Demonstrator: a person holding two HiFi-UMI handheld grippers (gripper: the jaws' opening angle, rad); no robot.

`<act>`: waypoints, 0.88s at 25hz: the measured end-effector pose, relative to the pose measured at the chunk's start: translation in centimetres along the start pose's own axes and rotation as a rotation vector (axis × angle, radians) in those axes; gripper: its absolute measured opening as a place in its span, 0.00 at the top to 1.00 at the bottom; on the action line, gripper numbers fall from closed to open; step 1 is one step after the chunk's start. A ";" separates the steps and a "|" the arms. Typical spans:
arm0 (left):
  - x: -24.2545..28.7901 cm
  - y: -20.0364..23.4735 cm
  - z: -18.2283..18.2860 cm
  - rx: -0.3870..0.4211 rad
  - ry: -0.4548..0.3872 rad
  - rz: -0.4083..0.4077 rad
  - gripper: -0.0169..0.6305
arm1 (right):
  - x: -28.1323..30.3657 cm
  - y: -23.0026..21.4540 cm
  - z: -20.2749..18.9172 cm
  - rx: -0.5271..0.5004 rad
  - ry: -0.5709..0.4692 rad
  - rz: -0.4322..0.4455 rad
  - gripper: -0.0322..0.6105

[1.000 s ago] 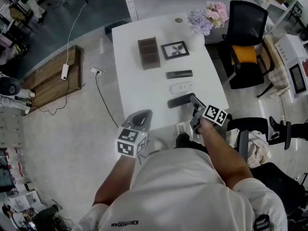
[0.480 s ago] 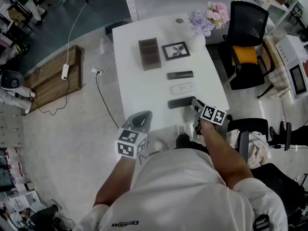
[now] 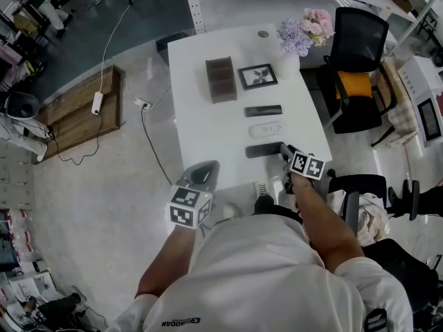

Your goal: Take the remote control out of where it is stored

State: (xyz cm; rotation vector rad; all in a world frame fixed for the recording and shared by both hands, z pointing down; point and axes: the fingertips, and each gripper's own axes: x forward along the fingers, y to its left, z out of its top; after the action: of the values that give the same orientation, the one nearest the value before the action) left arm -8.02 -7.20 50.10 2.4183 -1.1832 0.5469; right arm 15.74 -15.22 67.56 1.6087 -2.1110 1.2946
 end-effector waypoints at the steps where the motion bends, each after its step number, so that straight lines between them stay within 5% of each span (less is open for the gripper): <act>1: -0.2 0.0 0.0 0.000 -0.002 0.001 0.97 | -0.1 0.1 0.1 -0.019 -0.001 -0.003 0.75; 14: -4.6 -0.7 0.1 0.003 -0.071 -0.011 0.97 | -3.5 6.9 0.0 -0.165 -0.051 0.086 0.76; 22: -7.4 -1.8 -0.5 0.013 -0.092 -0.023 0.97 | -7.5 16.2 -1.6 -0.205 -0.067 0.291 0.91</act>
State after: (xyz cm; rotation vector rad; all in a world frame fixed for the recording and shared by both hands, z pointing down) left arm -10.86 -1.06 46.49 2.4885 -1.1907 0.4423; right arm 4.31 -8.41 55.61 1.3181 -2.4988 1.0662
